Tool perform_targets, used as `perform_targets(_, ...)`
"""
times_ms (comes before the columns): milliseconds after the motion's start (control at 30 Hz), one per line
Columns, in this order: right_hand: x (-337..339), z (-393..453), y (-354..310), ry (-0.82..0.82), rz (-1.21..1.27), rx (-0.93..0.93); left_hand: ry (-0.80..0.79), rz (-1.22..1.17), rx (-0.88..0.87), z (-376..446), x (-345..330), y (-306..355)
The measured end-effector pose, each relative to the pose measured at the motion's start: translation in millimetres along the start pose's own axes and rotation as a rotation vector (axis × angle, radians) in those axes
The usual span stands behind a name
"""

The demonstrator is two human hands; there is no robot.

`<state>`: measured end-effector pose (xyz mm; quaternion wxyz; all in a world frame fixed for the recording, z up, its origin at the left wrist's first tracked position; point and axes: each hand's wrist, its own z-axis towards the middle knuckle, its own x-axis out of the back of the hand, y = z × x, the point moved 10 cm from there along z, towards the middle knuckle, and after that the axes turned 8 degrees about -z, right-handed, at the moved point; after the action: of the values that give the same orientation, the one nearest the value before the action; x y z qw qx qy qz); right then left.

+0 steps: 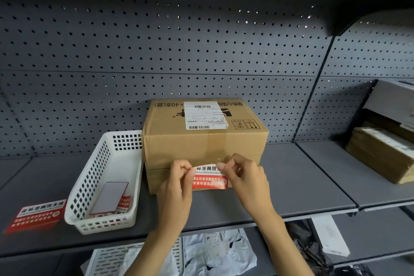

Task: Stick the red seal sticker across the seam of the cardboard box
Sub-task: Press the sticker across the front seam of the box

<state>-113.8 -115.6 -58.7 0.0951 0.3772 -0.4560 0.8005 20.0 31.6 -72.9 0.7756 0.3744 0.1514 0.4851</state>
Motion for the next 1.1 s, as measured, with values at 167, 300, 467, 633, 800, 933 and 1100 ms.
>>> perform_targets(167, -0.2, 5.4, 11.5, 0.108, -0.01, -0.078, 0.002, 0.15, 0.006, 5.6, -5.8, -1.3)
perform_targets(300, 5.0, 11.8, 15.7, 0.186, -0.099, -0.077, 0.025, 0.287, -0.022, 12.7, -8.2, 4.0)
perform_targets(467, 4.0, 18.2, 14.9, 0.211, -0.167, -0.045, 0.079, 0.362, -0.035, 18.0, -6.3, 6.9)
perform_targets(633, -0.3, 21.2, 14.3, 0.22, -0.187, -0.011, 0.091, 0.367, -0.046, 18.9, -6.9, 8.7)
perform_targets(800, 0.8, 22.8, 10.5, 0.238, -0.211, 0.029, 0.086, 0.386, -0.041, 19.1, -6.2, 9.6)
perform_targets(933, 5.1, 24.0, 12.1, 0.257, -0.236, 0.024, 0.09, 0.398, -0.031, 21.6, -4.8, 8.5)
perform_targets(1100, 16.9, 26.0, 22.0, 0.278, -0.272, 0.005, 0.097, 0.399, 0.011, 23.4, 3.1, 0.1)
